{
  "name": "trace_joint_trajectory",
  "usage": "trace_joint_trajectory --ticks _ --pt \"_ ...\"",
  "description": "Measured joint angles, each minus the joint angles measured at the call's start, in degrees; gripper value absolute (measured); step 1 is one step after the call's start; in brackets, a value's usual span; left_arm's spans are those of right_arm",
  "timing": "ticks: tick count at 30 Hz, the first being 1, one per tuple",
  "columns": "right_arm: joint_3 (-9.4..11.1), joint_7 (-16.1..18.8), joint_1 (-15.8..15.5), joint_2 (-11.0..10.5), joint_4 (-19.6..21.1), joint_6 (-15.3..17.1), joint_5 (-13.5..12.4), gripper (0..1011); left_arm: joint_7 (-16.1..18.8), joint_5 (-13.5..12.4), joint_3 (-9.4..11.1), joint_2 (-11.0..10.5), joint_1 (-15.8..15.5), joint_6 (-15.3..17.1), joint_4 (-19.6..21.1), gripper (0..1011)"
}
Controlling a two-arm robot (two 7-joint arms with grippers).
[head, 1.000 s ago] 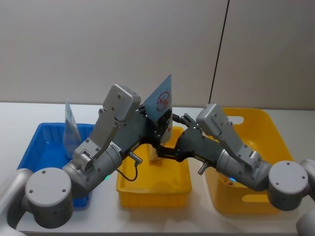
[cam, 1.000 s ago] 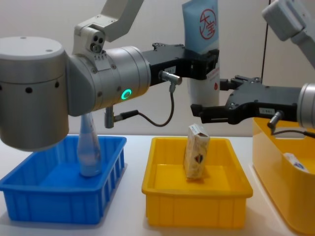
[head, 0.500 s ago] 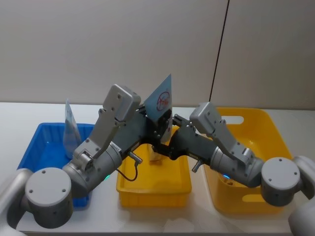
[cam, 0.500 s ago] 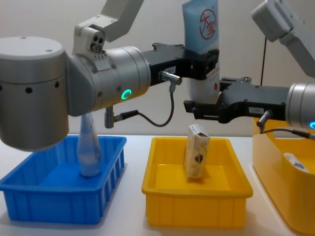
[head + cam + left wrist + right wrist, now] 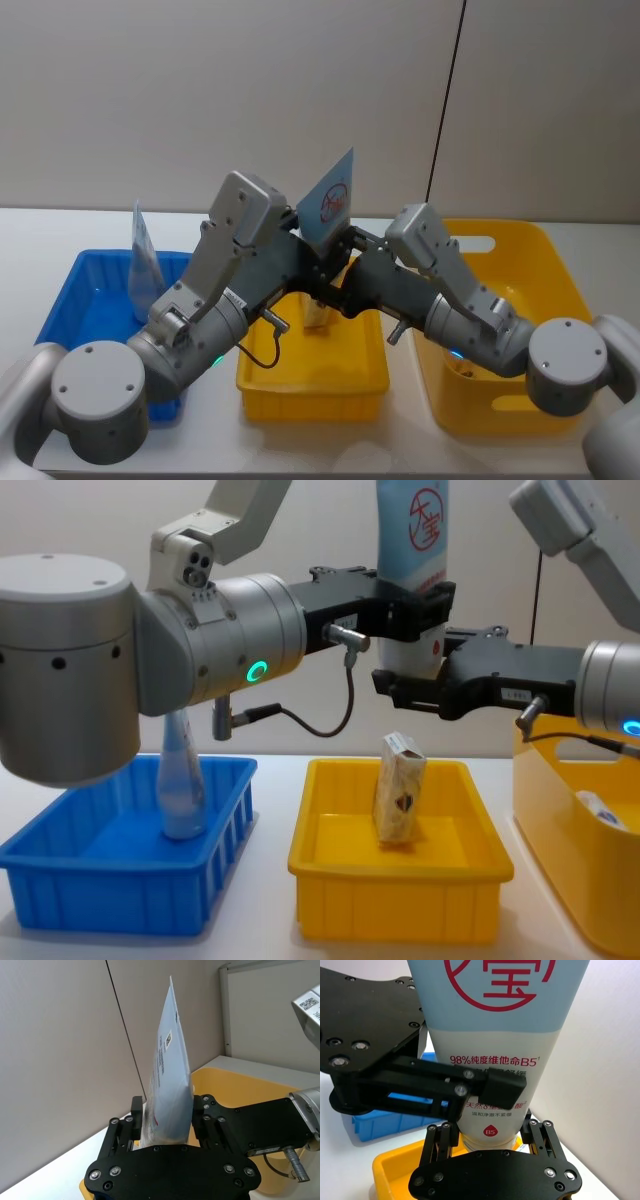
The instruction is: Bimanual collaborative sorting of washing and personal care products
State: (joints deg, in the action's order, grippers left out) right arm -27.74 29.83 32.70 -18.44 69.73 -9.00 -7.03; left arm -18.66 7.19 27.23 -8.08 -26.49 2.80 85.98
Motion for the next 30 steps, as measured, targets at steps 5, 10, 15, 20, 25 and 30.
trace_joint_trajectory --ticks 5,10,15,20,25,30 --pt "0.26 -0.13 -0.24 -0.12 0.45 -0.14 0.04 639 -0.01 0.00 0.00 0.00 0.00 0.01 -0.01 656" --pt "0.67 -0.37 -0.72 -0.41 1.21 -0.25 0.02 639 -0.01 0.00 -0.02 0.00 0.00 0.01 -0.02 813" --pt "1.16 -0.75 -1.33 -0.69 1.96 -0.27 -0.21 639 -0.01 0.00 -0.01 0.00 0.00 0.01 -0.02 952" --pt "1.96 -1.42 -2.36 -1.00 3.06 -0.28 -0.47 638 -0.01 0.00 -0.02 0.00 0.00 0.01 -0.02 1001" --pt "3.19 -2.49 -3.83 -1.37 4.58 -0.28 -1.02 638 -0.02 0.00 -0.01 0.00 0.00 0.01 -0.02 1001" --pt "5.00 -4.01 -5.64 -1.62 6.29 0.11 -1.87 638 -0.07 0.00 0.00 0.00 0.00 0.01 -0.02 1001"
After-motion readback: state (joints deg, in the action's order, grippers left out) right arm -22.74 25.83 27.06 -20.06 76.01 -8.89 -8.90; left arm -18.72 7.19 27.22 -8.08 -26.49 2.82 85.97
